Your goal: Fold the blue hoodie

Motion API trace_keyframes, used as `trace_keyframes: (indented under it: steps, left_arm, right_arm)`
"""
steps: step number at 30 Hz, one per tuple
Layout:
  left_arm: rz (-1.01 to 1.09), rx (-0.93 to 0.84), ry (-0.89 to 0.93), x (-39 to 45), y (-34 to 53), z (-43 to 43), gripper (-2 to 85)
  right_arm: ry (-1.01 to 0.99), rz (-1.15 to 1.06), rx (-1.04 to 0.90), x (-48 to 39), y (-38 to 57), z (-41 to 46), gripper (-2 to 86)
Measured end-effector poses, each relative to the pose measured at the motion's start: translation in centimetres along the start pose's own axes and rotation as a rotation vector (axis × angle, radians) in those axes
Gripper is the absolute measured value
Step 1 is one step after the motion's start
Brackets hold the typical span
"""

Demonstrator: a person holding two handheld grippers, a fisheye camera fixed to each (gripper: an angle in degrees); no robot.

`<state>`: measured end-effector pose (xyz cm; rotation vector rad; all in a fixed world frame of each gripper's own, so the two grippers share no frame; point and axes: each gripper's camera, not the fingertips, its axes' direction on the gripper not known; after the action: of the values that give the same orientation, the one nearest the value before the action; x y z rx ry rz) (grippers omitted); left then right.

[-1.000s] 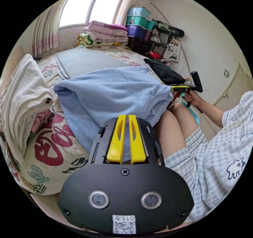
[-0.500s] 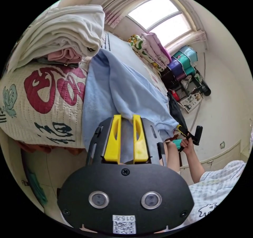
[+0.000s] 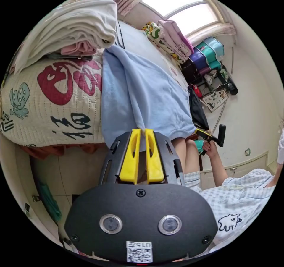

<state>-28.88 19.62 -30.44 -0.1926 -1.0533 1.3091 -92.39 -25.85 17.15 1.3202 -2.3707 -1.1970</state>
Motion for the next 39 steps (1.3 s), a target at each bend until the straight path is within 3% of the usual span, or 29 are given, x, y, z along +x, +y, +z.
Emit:
trace_keyframes:
  steps: [4, 10, 13, 21, 27, 39]
  left_arm:
    - [0.011, 0.18, -0.058, -0.2, -0.4, -4.7, 6.0]
    - [0.06, 0.313, -0.115, 1.0, -7.8, -5.4, 10.4]
    - [-0.022, 0.339, -0.17, 0.3, -11.9, -3.0, 12.1]
    - [-0.159, 0.39, -0.418, 2.5, -15.5, 0.3, 7.6]
    - [-0.17, 0.325, -0.422, 3.3, -16.4, 0.7, 2.5]
    - [0.01, 0.485, -0.46, 9.7, -18.6, -4.4, -0.3]
  right_arm:
    - [-0.272, 0.109, 0.153, 3.8, -1.5, -4.9, 4.4]
    - [-0.189, 0.305, 0.32, 7.4, -8.4, -7.6, 10.2]
    - [-0.171, 0.382, 0.349, 8.1, -13.3, -6.7, 12.7]
    - [-0.05, 0.462, 0.311, 6.9, -24.3, -3.5, 14.3]
    - [-0.103, 0.471, 0.234, 5.3, -28.2, -0.4, 6.1]
    - [0.198, 0.311, 0.314, -3.6, -32.1, -2.2, 0.2]
